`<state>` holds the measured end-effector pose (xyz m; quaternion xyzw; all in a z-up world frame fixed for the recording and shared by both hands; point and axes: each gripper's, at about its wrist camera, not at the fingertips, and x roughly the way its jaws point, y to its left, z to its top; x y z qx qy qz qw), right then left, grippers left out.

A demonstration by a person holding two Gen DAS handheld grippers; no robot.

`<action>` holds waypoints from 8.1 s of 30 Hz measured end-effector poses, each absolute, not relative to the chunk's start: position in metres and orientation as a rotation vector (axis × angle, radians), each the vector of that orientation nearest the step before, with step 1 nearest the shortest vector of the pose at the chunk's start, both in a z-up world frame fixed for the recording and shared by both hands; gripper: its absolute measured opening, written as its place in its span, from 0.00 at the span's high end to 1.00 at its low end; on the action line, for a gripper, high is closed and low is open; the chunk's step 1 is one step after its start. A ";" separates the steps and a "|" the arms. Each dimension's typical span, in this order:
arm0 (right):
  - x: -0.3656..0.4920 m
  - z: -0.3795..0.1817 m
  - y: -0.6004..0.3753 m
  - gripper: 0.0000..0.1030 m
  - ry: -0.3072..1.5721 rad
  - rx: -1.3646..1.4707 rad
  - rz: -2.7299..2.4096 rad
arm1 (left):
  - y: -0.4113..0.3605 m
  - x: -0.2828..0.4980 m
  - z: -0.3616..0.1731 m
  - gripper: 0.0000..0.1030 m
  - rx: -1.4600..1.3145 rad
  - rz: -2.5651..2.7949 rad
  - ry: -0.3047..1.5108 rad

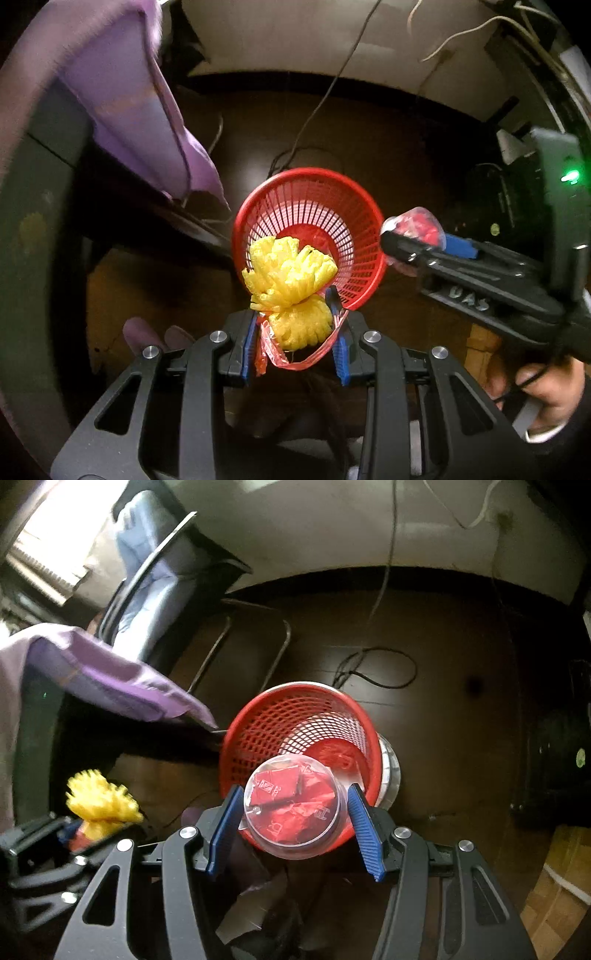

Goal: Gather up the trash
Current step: 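Open both tools to drop the cup and yellow net into the wastebasket, then return both tools over the table toward the remaining trash, then grasp the white medicine box with the right tool while the left tool grasps the white paper cup, then carry the paper cup and medicine box over to the red wastebasket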

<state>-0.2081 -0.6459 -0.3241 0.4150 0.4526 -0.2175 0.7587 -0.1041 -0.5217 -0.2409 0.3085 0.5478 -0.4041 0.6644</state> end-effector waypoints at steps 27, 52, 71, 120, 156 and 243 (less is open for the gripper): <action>-0.182 -0.375 -0.673 0.24 1.046 1.132 -0.466 | -0.557 -0.086 -0.304 0.24 0.620 -0.845 1.328; -0.222 -0.281 -0.676 0.14 0.874 1.084 -0.562 | -0.538 -0.104 -0.242 0.10 0.559 -0.969 1.354; -0.180 -0.095 -0.554 0.12 0.703 0.748 -0.347 | -0.365 -0.096 -0.011 0.08 0.347 -0.899 0.949; 0.080 -0.015 -0.205 0.06 0.926 0.188 0.192 | 0.026 0.108 0.015 0.07 -0.349 -0.258 0.881; 0.143 -0.039 -0.155 0.57 1.003 0.257 0.232 | 0.066 0.130 -0.011 0.06 -0.441 -0.082 0.971; -0.031 -0.025 -0.271 0.54 0.782 0.182 0.133 | -0.053 0.075 0.019 0.32 -0.125 -0.382 0.919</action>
